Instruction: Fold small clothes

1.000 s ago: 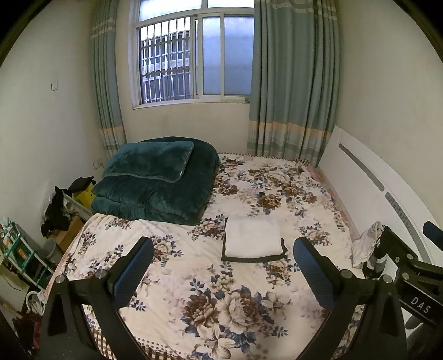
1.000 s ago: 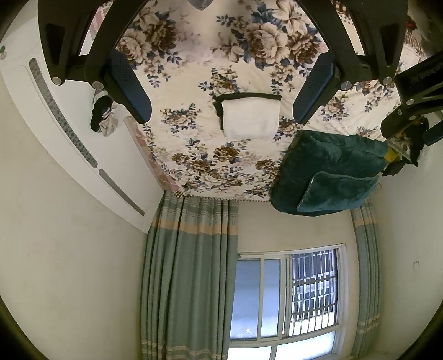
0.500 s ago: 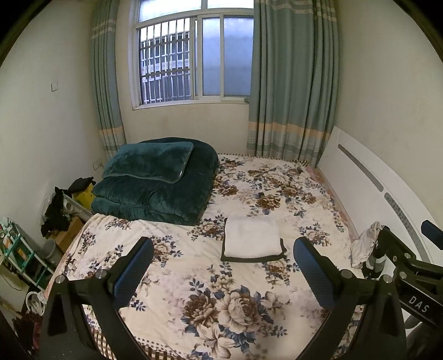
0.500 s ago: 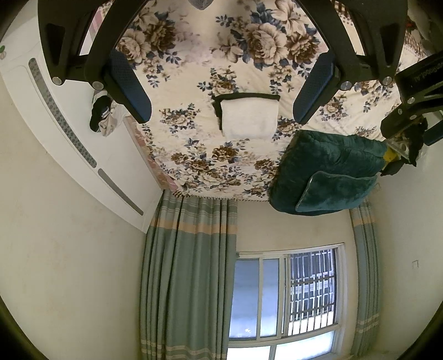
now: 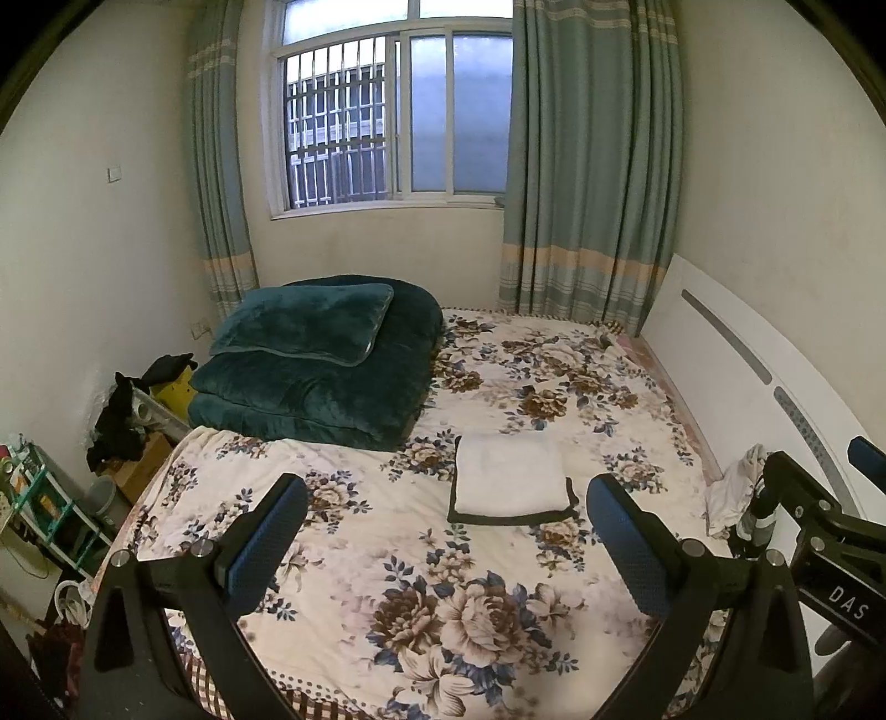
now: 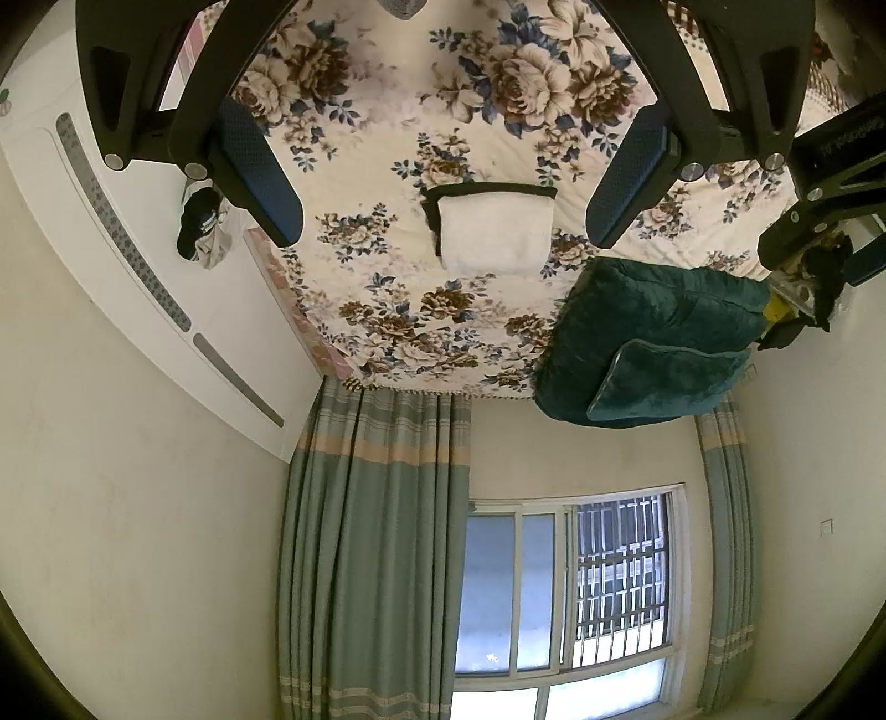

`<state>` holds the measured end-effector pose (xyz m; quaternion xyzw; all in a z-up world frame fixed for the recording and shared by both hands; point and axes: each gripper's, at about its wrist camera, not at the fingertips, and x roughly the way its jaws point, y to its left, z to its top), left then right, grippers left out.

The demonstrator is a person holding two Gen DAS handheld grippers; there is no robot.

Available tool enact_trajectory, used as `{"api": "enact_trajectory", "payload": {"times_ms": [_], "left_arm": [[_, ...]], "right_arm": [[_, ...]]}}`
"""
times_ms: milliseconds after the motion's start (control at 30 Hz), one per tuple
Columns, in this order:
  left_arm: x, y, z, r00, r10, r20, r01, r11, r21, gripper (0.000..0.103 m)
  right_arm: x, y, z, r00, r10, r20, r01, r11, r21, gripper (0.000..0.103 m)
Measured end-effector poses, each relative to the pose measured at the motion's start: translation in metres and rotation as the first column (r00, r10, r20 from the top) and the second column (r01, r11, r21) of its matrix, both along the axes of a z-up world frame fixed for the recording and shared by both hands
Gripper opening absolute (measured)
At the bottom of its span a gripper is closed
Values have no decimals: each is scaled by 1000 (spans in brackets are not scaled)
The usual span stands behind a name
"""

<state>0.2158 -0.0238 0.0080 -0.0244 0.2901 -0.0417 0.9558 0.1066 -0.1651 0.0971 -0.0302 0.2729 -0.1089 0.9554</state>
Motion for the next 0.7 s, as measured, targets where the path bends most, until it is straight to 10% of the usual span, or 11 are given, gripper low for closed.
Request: {"api": "enact_trajectory", "payload": {"times_ms": [700], "left_arm": [[-1, 4, 3, 1000, 23, 10, -23, 1000, 12, 103]], "right_arm": [[17, 11, 2, 1000, 19, 1, -19, 1000, 0, 103]]}}
